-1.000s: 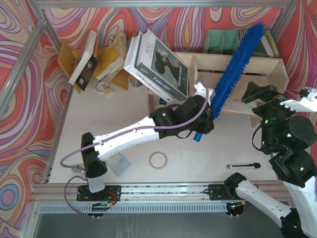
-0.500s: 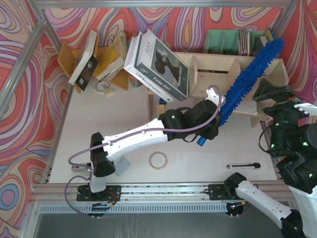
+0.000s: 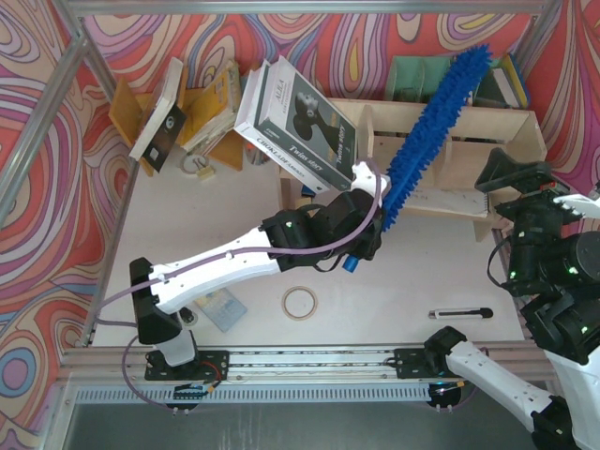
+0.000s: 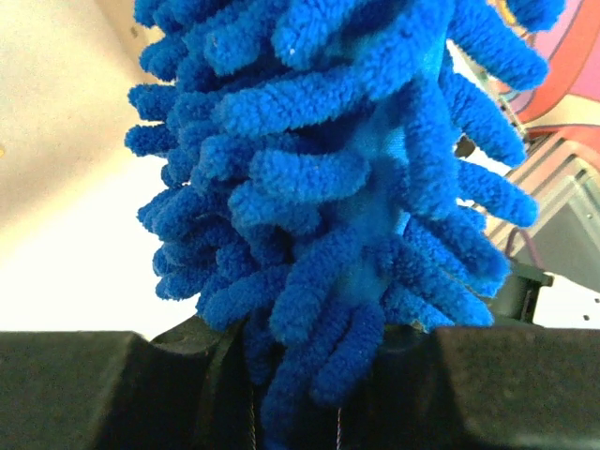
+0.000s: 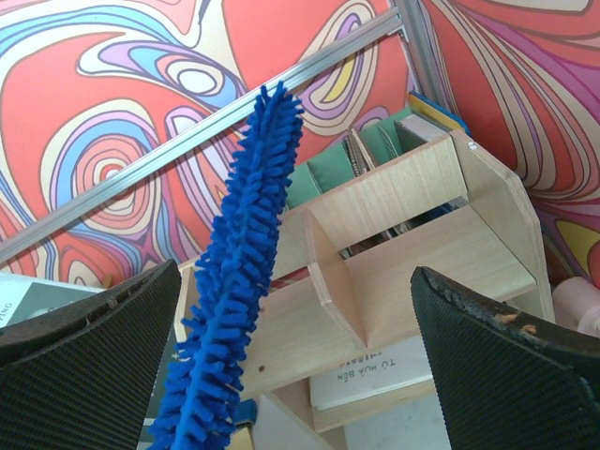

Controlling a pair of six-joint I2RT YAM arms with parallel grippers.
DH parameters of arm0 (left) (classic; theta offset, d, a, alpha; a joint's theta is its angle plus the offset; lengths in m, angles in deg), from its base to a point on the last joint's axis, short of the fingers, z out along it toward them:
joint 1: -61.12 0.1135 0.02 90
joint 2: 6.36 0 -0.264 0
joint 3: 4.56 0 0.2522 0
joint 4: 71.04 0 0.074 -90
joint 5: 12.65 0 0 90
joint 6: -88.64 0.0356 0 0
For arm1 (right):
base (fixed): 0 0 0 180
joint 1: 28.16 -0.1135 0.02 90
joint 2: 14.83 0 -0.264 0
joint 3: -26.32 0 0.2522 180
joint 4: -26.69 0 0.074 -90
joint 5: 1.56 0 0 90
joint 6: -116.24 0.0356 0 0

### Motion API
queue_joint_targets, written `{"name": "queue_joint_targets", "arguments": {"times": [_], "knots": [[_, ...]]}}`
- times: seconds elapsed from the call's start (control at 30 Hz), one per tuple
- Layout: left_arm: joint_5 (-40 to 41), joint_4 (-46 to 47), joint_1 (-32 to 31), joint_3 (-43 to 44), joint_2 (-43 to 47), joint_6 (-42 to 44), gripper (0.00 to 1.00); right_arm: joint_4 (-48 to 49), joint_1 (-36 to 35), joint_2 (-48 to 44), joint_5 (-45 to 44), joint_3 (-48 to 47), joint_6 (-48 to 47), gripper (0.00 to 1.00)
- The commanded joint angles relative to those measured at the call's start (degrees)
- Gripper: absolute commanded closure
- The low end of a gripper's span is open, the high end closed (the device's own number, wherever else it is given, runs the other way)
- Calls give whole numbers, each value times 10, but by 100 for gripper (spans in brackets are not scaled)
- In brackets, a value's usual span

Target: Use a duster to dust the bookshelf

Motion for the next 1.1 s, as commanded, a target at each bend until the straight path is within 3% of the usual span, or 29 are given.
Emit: {"name": "queue_joint_targets", "arguments": {"times": [0.0, 0.67, 0.87, 1.07], "knots": [[25, 32, 4, -56, 41, -15, 100, 22, 0, 2, -9, 10, -5, 1], [-22, -5, 4, -278, 153, -45, 100, 24, -1, 9, -14, 34, 1, 1], [-29, -36, -11, -253, 131, -34, 100, 22, -1, 9, -15, 37, 4, 1], [-40, -55, -25, -173, 94, -20, 100, 20, -1, 10, -16, 37, 7, 1]]}}
